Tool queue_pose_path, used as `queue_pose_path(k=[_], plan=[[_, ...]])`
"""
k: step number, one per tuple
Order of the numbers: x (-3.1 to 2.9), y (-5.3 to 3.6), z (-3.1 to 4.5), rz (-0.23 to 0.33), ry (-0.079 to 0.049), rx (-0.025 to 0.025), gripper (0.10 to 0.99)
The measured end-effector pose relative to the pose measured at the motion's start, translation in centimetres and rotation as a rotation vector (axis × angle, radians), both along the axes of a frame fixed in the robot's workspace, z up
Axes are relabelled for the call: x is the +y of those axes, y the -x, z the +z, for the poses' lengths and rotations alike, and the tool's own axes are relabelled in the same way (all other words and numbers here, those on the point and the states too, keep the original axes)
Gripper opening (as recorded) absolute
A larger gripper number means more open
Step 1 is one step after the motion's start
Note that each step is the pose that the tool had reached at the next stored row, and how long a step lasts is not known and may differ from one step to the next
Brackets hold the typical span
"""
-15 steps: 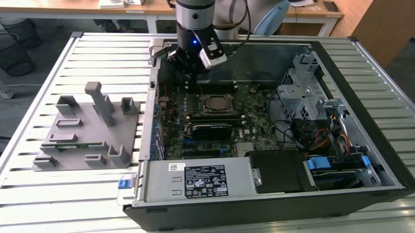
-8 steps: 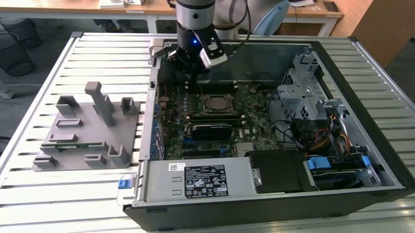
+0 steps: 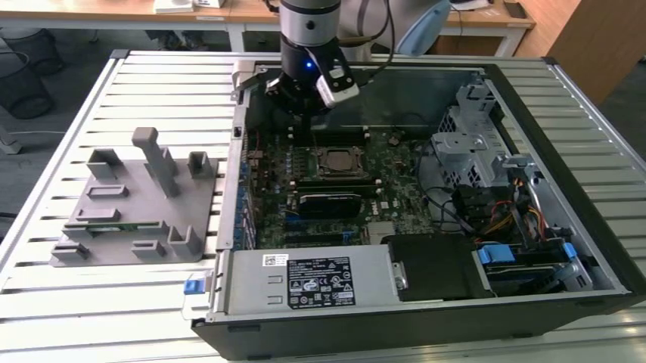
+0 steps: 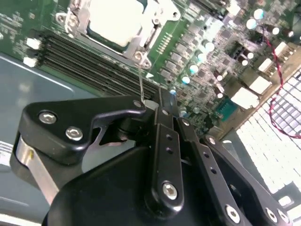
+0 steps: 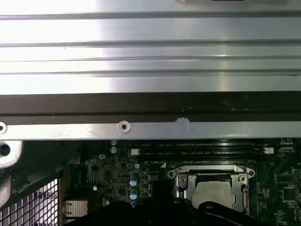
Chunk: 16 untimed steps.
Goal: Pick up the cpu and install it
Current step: 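Install the first cpu locking lever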
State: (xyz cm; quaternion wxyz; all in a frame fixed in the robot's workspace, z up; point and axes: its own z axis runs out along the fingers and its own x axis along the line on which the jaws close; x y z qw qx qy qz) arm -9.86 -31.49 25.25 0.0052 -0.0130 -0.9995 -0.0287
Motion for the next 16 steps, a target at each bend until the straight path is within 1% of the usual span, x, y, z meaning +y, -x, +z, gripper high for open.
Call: queue_pose_path(k=[7,9,10,13,14,16], plan=[[0.00,-2.14,-0.12,0.000,-0.001,0.0000,0.106],[-0.01,-2.49,-0.20,0.000,-0.004,0.0000,0.106],[-0.02,-2.56,-0.21,0.000,-0.014,0.0001,0.106],[-0.18,-2.64,-0.25,0.000,-0.067,0.0000,0.106],[-0.22,-2.68,-0.29,0.000,-0.073,-0.0001,0.106],[-0.22,-3.05,-0.34,0.001,-0.073,0.0002,0.106]])
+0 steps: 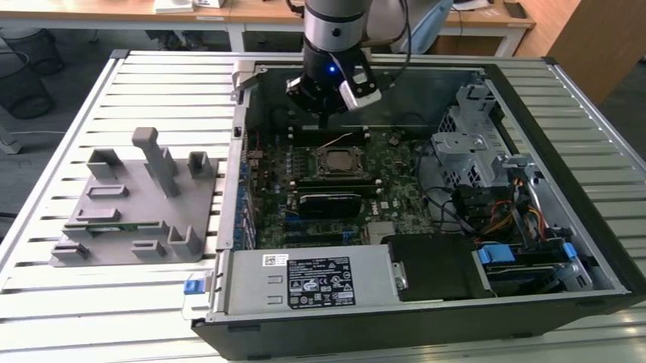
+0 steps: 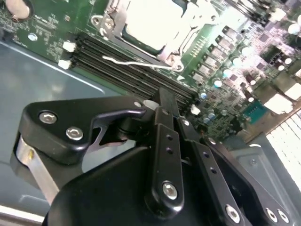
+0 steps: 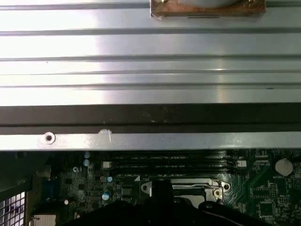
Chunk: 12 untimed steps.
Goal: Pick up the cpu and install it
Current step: 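Install the first cpu locking lever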
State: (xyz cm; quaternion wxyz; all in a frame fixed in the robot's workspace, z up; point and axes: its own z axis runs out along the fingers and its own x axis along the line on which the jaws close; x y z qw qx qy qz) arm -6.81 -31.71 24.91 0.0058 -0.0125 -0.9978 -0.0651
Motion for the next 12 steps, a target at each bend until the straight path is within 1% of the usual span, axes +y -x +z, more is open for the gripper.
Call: queue_pose_path(k=[3,5,8,12], plan=[[0.00,-0.81,-0.14,0.001,0.000,-0.0001,0.106],[0.00,-1.06,-0.27,0.007,0.000,-0.0002,0.106],[-0.01,-1.09,-0.42,0.041,0.000,-0.0004,0.106],[-0.16,-1.11,-0.54,0.045,0.001,-0.0006,0.106]])
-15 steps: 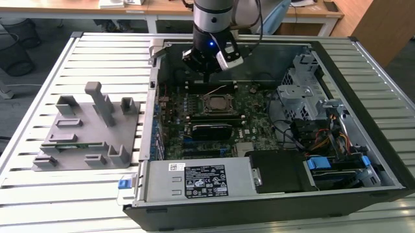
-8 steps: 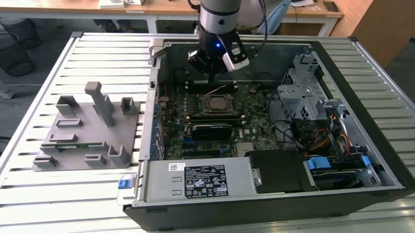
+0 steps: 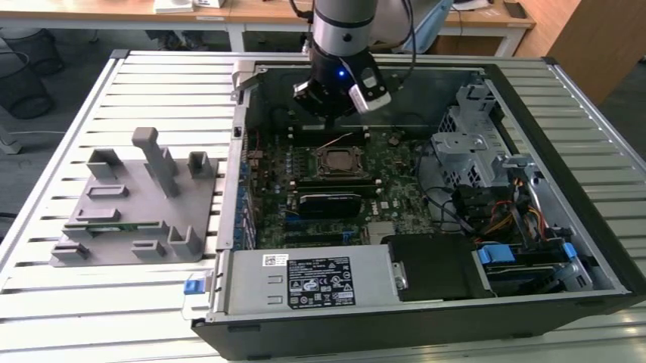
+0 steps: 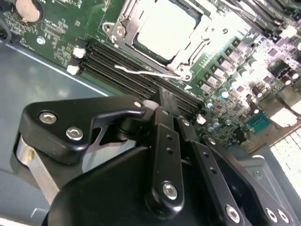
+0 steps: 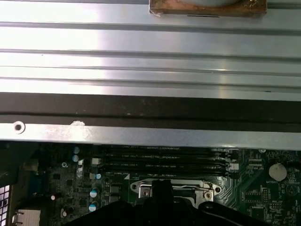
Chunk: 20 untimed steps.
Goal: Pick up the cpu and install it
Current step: 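Install the first cpu locking lever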
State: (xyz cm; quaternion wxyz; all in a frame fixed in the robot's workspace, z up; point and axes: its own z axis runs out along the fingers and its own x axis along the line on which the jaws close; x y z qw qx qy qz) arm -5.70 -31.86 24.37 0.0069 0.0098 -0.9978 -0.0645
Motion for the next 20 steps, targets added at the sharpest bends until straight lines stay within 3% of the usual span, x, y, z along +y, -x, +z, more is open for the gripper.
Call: queue_pose_path(k=[8,20], plan=[[-0.07,-0.99,-0.42,0.003,0.000,0.0000,0.106],[-0.31,-1.18,-0.66,0.005,0.000,-0.0001,0.106]])
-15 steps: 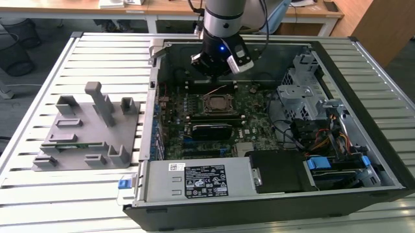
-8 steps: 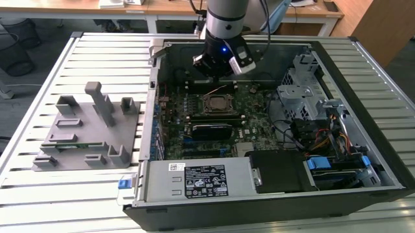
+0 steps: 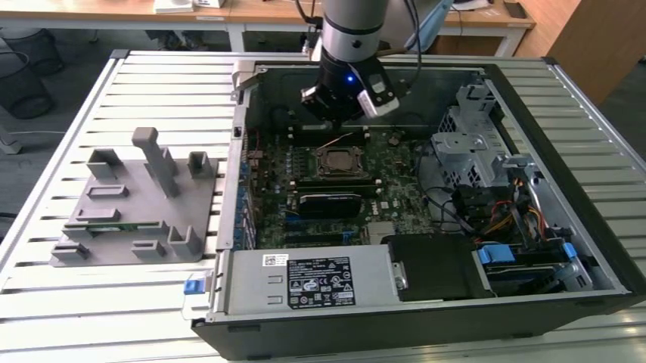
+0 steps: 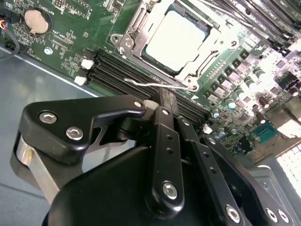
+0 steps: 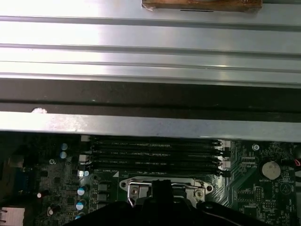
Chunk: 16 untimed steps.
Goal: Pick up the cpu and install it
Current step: 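Install the first cpu locking lever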
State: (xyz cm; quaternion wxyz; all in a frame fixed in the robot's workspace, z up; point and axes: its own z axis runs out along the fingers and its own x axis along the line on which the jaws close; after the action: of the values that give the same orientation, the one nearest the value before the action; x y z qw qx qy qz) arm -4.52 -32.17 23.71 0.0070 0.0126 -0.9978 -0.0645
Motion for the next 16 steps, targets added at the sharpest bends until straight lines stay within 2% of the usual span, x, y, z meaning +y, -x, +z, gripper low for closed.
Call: queue_pose_path(k=[5,9,16], plan=[[0.11,-0.16,-0.27,0.023,0.001,-0.0001,0.106],[0.48,-0.36,-0.48,0.023,0.001,-0.0001,0.106],[0.61,-0.72,-0.96,0.027,0.002,0.0000,0.106]])
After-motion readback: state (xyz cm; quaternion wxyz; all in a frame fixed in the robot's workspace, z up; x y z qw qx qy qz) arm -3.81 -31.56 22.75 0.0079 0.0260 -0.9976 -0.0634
